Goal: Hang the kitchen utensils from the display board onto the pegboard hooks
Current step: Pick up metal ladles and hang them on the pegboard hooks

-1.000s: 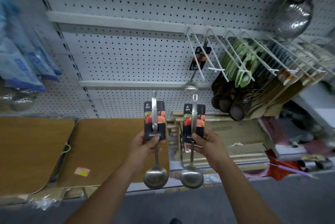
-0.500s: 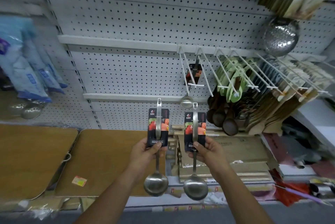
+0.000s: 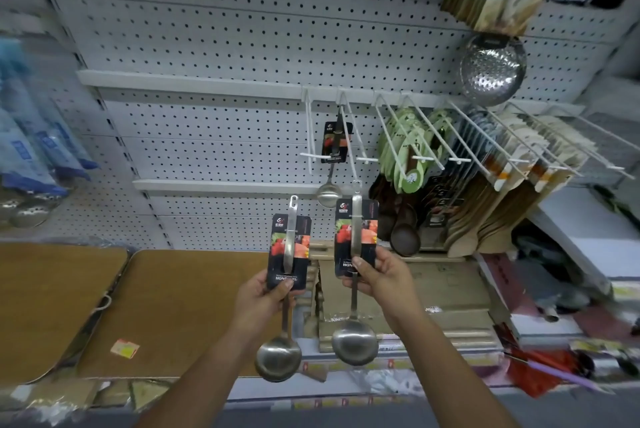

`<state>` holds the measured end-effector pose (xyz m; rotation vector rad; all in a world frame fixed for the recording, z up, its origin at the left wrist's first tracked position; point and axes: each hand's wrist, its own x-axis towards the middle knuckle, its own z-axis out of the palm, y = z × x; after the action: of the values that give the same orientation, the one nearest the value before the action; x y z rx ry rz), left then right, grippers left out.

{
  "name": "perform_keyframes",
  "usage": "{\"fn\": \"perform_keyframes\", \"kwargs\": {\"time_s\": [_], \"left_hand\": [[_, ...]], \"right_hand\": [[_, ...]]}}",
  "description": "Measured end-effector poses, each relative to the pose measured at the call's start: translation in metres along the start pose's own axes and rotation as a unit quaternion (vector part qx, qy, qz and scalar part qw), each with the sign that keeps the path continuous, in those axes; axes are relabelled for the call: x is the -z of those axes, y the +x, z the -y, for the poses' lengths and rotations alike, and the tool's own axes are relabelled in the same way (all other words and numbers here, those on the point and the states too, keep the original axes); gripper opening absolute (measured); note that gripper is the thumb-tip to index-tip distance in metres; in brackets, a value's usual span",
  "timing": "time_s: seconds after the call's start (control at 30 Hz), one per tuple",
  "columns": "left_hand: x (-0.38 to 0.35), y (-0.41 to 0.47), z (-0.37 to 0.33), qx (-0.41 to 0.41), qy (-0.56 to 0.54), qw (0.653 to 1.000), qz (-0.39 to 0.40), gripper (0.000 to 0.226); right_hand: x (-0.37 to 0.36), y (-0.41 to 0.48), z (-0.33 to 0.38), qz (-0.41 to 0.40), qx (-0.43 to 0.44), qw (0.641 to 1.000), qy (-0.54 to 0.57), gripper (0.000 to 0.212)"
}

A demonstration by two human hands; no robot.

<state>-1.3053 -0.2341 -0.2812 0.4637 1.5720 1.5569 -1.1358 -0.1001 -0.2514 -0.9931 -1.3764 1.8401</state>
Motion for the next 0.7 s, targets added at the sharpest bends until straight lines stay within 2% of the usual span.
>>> {"fn": "perform_keyframes", "kwargs": {"time_s": [0.43,0.7], "left_hand": [[-0.016,-0.003,-0.003,-0.001,-0.001,1.000,-0.030,0.021],[-0.012,0.000,0.006,-0.004,0.017,1.000,-0.014,0.023]], "right_hand": [[0.006,0.021,0.006,0.006,0.013,1.000,-0.024,0.025],[0.000,0.060,0.013,-0.009,0.011,0.999,-0.048,0.022]]}}
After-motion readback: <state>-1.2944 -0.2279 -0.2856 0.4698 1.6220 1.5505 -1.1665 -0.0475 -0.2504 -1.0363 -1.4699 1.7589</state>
